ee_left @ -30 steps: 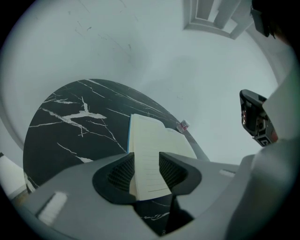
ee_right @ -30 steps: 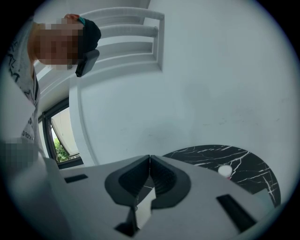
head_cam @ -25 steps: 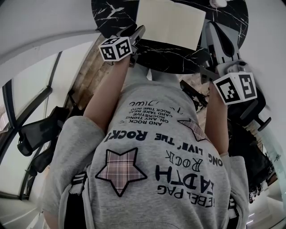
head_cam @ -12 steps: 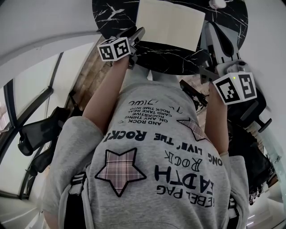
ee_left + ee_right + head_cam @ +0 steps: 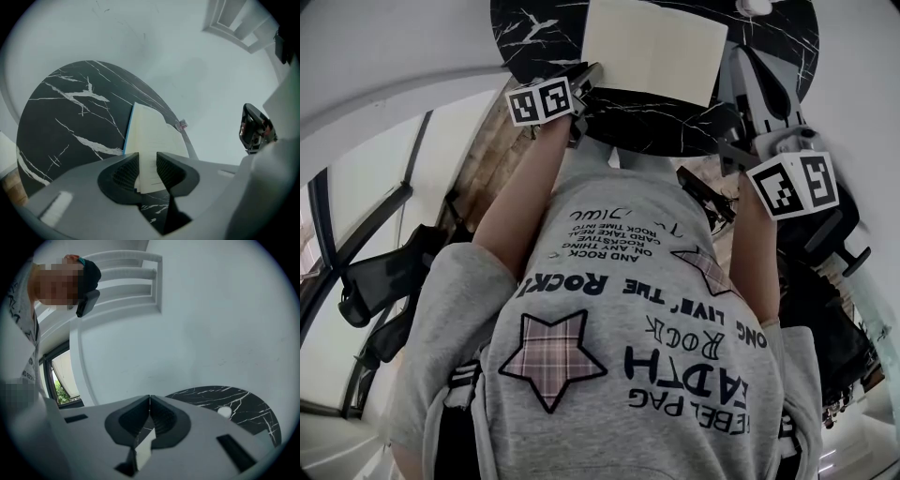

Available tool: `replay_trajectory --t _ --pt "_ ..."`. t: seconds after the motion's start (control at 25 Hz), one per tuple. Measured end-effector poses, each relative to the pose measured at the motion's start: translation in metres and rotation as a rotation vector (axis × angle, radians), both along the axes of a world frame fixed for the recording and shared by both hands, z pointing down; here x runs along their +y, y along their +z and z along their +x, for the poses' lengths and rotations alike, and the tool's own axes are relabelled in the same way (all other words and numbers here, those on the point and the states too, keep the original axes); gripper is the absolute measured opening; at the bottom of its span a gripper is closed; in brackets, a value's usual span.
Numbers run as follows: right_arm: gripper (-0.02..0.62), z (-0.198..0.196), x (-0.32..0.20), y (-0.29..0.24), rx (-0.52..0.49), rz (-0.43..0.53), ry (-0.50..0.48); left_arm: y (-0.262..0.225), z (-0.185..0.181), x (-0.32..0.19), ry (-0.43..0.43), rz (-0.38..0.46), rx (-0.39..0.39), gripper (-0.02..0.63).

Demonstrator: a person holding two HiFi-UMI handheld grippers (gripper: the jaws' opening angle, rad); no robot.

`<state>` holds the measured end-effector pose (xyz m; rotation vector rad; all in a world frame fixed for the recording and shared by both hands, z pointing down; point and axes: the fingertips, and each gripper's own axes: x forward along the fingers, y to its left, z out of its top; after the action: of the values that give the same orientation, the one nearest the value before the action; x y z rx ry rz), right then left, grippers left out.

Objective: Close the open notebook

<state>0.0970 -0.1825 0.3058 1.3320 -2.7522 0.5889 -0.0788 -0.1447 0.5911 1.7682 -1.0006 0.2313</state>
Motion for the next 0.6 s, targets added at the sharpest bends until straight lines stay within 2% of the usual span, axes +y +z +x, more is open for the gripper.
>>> replay_trajectory --t 0.2,0.36,0.6 --pt "0.013 0.002 -0.001 -0.001 -0.005 0.003 0.002 -0.017 0.009 -0.002 0.005 0.033 0.073 0.043" --pt "0.012 0.005 -0.001 0.000 -0.008 0.004 0.004 -0.029 0.019 -0.003 0.034 0.056 0.101 0.034" --pt "0.013 0.007 -0.001 -0.004 -0.013 0.015 0.010 -0.034 0.043 -0.005 0.113 0.066 0.076 0.034"
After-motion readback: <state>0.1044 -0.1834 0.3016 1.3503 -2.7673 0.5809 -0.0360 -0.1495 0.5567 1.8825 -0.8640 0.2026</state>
